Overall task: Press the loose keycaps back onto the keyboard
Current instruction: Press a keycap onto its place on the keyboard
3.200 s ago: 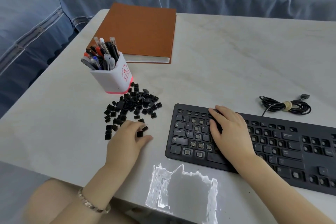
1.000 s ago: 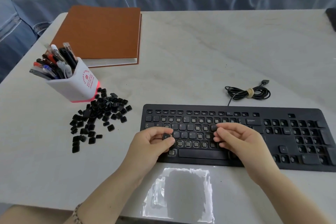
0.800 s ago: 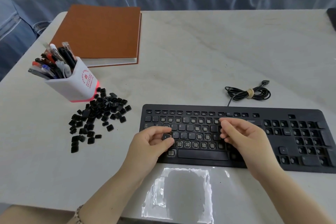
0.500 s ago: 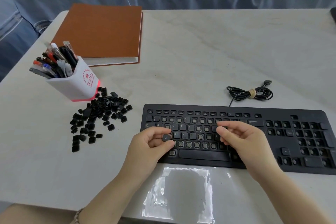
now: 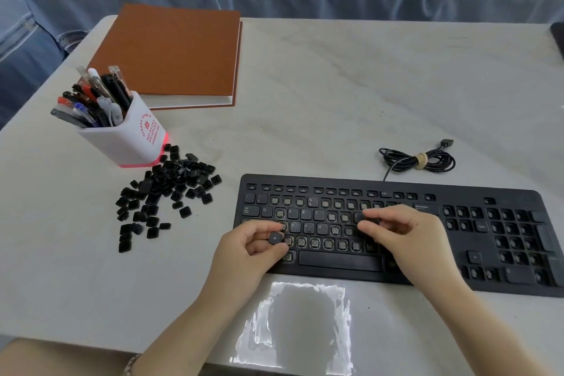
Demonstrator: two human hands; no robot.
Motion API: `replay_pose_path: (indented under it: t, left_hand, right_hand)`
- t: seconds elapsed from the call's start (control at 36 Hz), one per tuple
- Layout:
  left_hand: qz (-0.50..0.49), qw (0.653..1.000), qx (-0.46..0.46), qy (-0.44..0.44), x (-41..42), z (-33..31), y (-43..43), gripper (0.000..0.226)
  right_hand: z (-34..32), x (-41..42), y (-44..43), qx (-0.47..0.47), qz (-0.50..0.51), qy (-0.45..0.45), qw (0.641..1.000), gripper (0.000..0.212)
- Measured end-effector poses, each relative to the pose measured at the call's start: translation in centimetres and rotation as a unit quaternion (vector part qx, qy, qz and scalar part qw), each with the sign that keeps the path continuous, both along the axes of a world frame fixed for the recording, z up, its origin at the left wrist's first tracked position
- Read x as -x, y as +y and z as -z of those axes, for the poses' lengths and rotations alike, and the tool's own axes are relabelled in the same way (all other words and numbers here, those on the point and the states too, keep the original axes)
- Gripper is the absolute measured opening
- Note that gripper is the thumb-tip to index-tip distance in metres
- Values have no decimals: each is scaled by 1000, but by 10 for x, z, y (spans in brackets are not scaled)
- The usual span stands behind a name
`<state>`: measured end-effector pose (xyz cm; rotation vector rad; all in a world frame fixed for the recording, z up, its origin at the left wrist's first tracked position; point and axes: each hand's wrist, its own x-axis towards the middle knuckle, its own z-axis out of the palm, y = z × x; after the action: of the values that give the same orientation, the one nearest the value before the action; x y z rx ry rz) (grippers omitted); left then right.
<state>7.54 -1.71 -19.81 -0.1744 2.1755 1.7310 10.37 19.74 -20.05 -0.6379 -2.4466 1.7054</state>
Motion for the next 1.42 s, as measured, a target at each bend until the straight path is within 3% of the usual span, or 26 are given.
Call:
replay_pose_path:
  t: [0.28, 0.39, 0.56, 0.67, 0.81, 1.0, 1.08, 1.42]
  left_hand:
    - [-10, 1000, 0, 3, 0, -3, -3, 28]
    - [-13, 1000, -1, -1, -1, -4, -3, 28]
    - [-17, 1000, -5, 5, -1, -4, -5, 28]
    - [-15, 1000, -6, 5, -1, -5, -5, 28]
    - [-17, 1000, -2, -5, 2, 0, -2, 25]
    - [6, 1000, -6, 4, 7, -3, 19, 24]
    - [23, 1000, -2, 14, 10, -5, 29, 23]
    - [52, 998, 12, 35, 9, 9, 37, 22]
  right_hand:
    - [3, 9, 4, 38, 29, 8, 999, 20]
    - [2, 15, 4, -31, 2, -4, 1000, 13]
    - [-4, 27, 5, -174, -64, -26, 982, 20]
    - [-9, 33, 5, -219, -88, -36, 971, 26]
    - [-10, 34, 5, -188, -105, -62, 975, 30]
    - [-7, 28, 5, 42, -46, -57, 996, 19]
    - [-12, 26, 6, 94, -21, -40, 995, 18]
    - [1, 39, 16, -90, -22, 11, 996, 18]
